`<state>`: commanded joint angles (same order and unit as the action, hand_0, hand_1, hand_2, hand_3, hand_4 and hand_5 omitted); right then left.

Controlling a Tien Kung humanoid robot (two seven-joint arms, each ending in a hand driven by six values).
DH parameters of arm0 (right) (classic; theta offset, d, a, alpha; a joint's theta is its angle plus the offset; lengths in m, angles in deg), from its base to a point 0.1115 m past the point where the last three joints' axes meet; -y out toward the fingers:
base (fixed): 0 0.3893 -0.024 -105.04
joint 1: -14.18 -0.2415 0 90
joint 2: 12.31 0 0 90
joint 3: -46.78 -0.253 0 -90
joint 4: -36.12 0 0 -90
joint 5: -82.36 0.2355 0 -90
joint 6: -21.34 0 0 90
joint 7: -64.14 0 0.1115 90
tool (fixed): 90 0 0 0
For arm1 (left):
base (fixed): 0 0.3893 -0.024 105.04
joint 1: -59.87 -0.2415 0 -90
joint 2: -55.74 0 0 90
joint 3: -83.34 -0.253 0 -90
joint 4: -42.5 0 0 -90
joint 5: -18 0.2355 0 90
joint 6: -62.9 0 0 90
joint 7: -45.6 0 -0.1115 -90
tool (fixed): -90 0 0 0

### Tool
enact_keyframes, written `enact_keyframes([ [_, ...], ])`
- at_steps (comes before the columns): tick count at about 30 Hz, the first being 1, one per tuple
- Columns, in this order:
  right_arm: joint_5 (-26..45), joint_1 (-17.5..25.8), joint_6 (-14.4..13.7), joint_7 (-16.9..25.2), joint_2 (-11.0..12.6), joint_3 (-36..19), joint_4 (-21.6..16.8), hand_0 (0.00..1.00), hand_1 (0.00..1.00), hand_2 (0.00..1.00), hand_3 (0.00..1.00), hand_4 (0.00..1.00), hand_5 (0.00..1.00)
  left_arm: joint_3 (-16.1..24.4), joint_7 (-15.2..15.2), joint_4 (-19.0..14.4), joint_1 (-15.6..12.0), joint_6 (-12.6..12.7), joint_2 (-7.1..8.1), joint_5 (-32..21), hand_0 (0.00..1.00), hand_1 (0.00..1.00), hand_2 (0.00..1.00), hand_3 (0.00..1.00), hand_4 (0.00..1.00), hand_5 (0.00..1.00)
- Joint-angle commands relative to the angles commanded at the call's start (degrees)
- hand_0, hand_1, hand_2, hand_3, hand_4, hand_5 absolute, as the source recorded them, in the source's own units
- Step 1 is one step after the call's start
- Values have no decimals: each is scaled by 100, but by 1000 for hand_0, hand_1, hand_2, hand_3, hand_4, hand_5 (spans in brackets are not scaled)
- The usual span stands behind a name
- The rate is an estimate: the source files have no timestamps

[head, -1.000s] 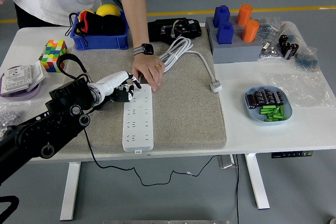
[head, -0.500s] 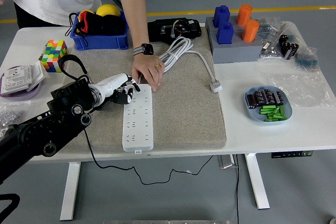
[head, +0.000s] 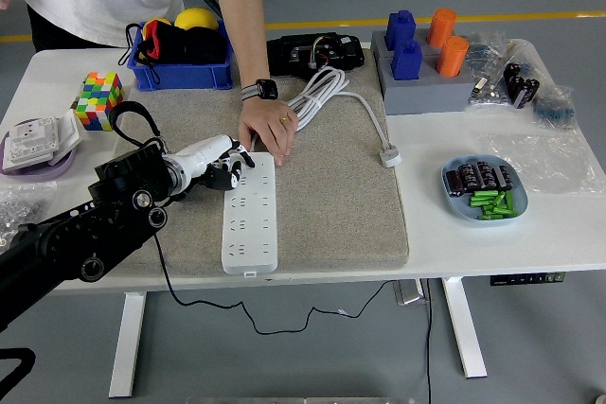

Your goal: Pull the plug out,throw it away,press the button

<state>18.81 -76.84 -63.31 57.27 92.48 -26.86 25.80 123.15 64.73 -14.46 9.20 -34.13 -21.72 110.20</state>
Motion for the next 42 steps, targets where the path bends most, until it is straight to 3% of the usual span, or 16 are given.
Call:
enact_keyframes([
  [13, 12, 63, -2, -5, 3, 41, 0, 805, 692, 676, 639, 749, 626, 708, -125, -680, -200, 85, 146, 238, 40, 21, 141, 627, 109, 2],
  [22, -35, 51, 1, 4, -35, -71, -1, 805, 692, 677, 640, 750, 626, 1785, -852, -1273, -761, 612, 253, 741, 42, 22, 142, 625, 122, 2],
  [23, -34, 54, 0, 5, -38, -79, 0, 805, 692, 677, 640, 750, 626, 1972, -864, -1343, -852, 636, 259, 804, 167, 140, 209, 676, 482, 2],
  [28, -59, 65, 1, -2, -58, -136, 0, 805, 692, 677, 640, 750, 626, 2641, -767, -1533, -1201, 525, 308, 967, 167, 140, 209, 676, 482, 2],
  [29, -61, 62, 3, 0, -59, -146, 0, 806, 692, 677, 640, 750, 626, 2769, -749, -1535, -1273, 507, 317, 1005, 460, 505, 517, 699, 686, 2],
  [34, -84, 41, 11, 6, -55, -208, -2, 806, 692, 677, 640, 750, 626, 3100, -763, -1484, -1486, 518, 376, 1110, 460, 505, 517, 699, 686, 2],
  [35, -92, 32, 10, 13, -50, -236, -6, 806, 692, 677, 641, 751, 628, 3200, -771, -1480, -1563, 532, 390, 1132, 832, 818, 749, 808, 746, 123],
  [40, -92, 36, 7, 17, -52, -266, -4, 806, 692, 677, 641, 751, 628, 3624, -818, -1514, -1812, 616, 397, 1235, 832, 818, 749, 808, 746, 123],
  [41, -94, 38, 8, 16, -50, -268, -2, 806, 692, 678, 640, 751, 628, 3761, -827, -1529, -1869, 643, 385, 1257, 876, 885, 830, 844, 761, 202],
  [42, -94, 39, 8, 17, -49, -270, -1, 806, 692, 678, 640, 751, 628, 3870, -831, -1544, -1908, 664, 376, 1284, 876, 885, 830, 844, 761, 202],
])
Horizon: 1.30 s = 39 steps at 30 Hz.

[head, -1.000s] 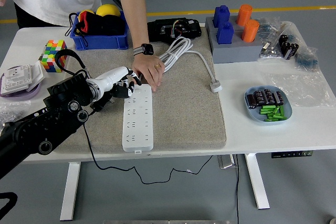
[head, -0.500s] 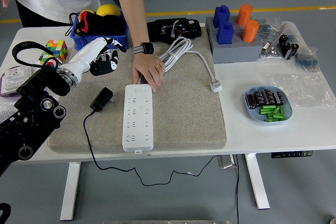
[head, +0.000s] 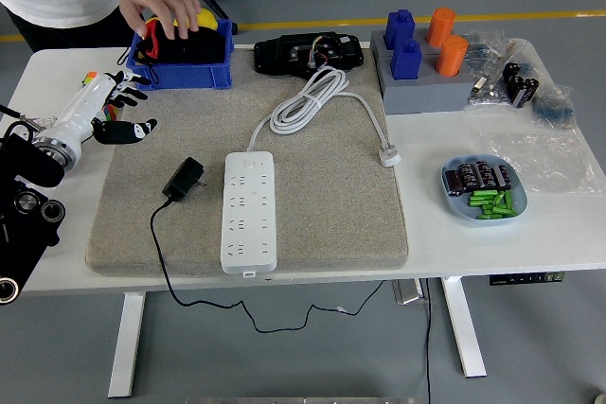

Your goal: Pull the plug out,throw it away,press the button

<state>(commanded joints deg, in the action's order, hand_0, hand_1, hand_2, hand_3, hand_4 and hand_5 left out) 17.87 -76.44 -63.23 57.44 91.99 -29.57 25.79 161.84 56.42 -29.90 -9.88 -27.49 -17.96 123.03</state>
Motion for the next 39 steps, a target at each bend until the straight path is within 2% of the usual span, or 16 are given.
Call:
enact_keyframes([
  [4, -9, -6, -4, 3, 2, -21, -5, 806, 692, 678, 640, 751, 628, 347, -27, -48, -114, 61, -16, 60, 876, 885, 830, 844, 761, 202],
  [5, -16, -11, -5, 3, 1, -36, -5, 807, 693, 678, 642, 752, 629, 440, -25, -54, -136, 72, -17, 78, 898, 912, 862, 880, 775, 278],
  [9, -30, -29, -7, 4, -6, -76, -9, 807, 693, 678, 642, 752, 629, 624, -2, -51, -149, 66, -1, 121, 898, 912, 862, 880, 775, 278],
  [10, -31, -31, -8, 2, -6, -79, -8, 807, 693, 678, 642, 752, 629, 639, 0, -50, -148, 67, 4, 122, 898, 912, 862, 880, 775, 278],
  [11, -38, -30, -11, 0, -5, -88, -8, 807, 692, 676, 642, 752, 629, 652, 2, -47, -148, 66, 13, 138, 912, 922, 881, 894, 785, 342],
  [23, -32, -87, -28, -4, 45, 17, 1, 807, 693, 678, 641, 752, 629, 876, -1, -54, -287, 28, 42, 129, 913, 923, 882, 897, 786, 355],
  [24, -30, -90, -30, -3, 49, 28, 1, 807, 693, 678, 643, 754, 630, 891, 2, -54, -293, 24, 40, 129, 920, 928, 882, 898, 797, 401],
  [28, -21, -95, -30, -4, 58, 77, 1, 807, 693, 678, 643, 754, 630, 985, 6, -69, -330, 20, 22, 137, 920, 928, 882, 898, 797, 401],
  [29, -17, -96, -28, -5, 59, 91, 1, 807, 693, 679, 643, 756, 632, 999, 9, -72, -340, 15, 18, 131, 921, 929, 883, 901, 801, 430],
  [39, 9, -127, -34, -12, 79, 175, 1, 815, 711, 690, 645, 760, 637, 1078, 55, -155, -483, -17, 38, 130, 917, 931, 890, 904, 801, 437],
])
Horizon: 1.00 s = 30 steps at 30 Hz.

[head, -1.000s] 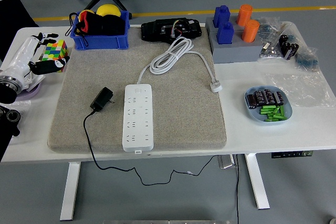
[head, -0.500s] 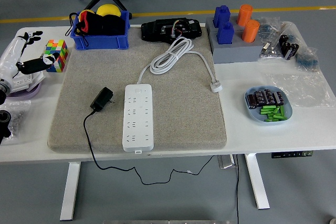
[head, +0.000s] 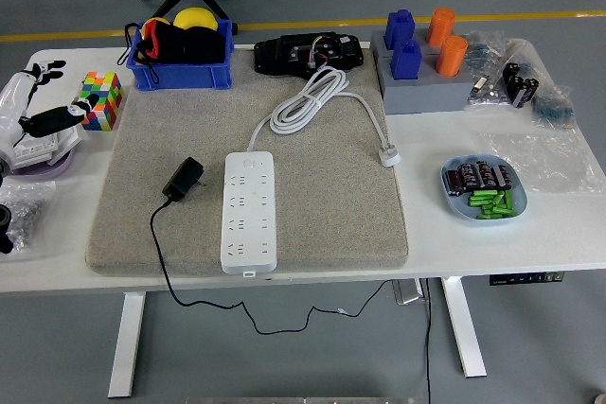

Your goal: Pull the plug out,throw it away,press the button

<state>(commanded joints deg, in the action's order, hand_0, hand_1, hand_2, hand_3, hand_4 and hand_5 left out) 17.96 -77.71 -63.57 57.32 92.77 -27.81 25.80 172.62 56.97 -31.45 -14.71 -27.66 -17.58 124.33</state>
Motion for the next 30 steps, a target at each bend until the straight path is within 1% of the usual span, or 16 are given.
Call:
enact_keyframes([
  [2, 15, 4, -1, -1, 8, 48, 0, 815, 711, 690, 645, 760, 637, -3, 23, -13, -31, -16, 12, -2, 917, 931, 890, 904, 801, 437],
  [3, 22, 7, 0, -1, 11, 75, 0, 829, 724, 711, 645, 760, 638, -6, 25, -23, -48, -19, 17, -11, 917, 933, 893, 908, 801, 431],
  [8, 17, 21, -13, 0, 1, 133, 0, 829, 724, 711, 645, 760, 638, -9, 19, -80, -106, -18, 35, -27, 917, 933, 893, 908, 801, 431],
  [9, 8, 26, -26, 5, -6, 130, 0, 840, 737, 720, 657, 761, 637, -2, 15, -94, -122, -14, 38, -21, 915, 933, 894, 908, 806, 445],
  [14, 50, 40, -24, -3, -10, 280, 0, 840, 737, 720, 657, 761, 637, 69, 2, -172, -234, -6, 72, -16, 915, 933, 894, 908, 806, 445],
  [15, 39, 45, -27, -6, -18, 278, 0, 840, 738, 720, 663, 761, 641, 85, -1, -187, -260, -6, 82, -17, 917, 933, 895, 908, 811, 469],
  [16, 40, 56, -28, -8, -27, 291, 0, 840, 738, 720, 663, 761, 641, 93, -4, -191, -281, -7, 89, -17, 917, 933, 895, 908, 811, 469],
  [22, 63, 105, -23, -2, -69, 428, 0, 841, 741, 719, 663, 761, 643, 86, -23, -200, -371, -6, 80, -41, 917, 934, 895, 910, 812, 478],
  [26, 196, 132, -24, 42, -21, 647, -36, 841, 741, 719, 663, 761, 643, 59, -51, -181, -389, -56, 71, -57, 917, 934, 895, 910, 812, 478],
  [27, 227, 121, -23, 41, -12, 682, -19, 840, 737, 724, 678, 765, 649, 54, -65, -175, -390, -71, 73, -63, 917, 936, 901, 917, 815, 492],
  [30, 242, 101, -17, 32, 22, 714, -7, 840, 737, 724, 678, 765, 649, 19, -75, -158, -392, -78, 84, -62, 917, 936, 901, 917, 815, 492],
])
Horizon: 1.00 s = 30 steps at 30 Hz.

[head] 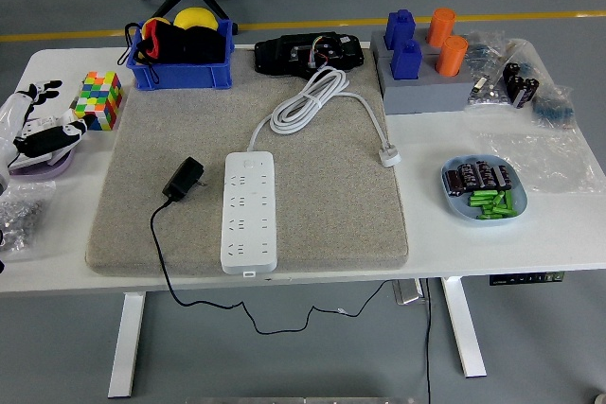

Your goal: Pull the plug out,throw it away,press the button

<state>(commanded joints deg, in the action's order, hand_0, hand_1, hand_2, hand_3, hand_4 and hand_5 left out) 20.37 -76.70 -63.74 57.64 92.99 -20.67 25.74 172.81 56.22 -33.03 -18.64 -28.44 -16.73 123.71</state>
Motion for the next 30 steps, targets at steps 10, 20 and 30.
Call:
enact_keyframes([
  [10, -333, -66, -16, -95, -18, -457, 7, 844, 743, 727, 682, 763, 649, -155, 5, 15, 61, -36, -23, -36, 917, 937, 901, 919, 815, 501],
  [20, -406, -81, 46, -136, -43, -577, 7, 845, 742, 724, 677, 764, 650, -101, 38, -39, -101, -34, -122, -26, 917, 938, 901, 918, 815, 501],
  [30, -468, 26, 70, -154, -50, -734, 7, 838, 729, 716, 667, 763, 651, 21, 91, -38, -226, -77, -219, 59, 914, 938, 903, 916, 813, 509],
])
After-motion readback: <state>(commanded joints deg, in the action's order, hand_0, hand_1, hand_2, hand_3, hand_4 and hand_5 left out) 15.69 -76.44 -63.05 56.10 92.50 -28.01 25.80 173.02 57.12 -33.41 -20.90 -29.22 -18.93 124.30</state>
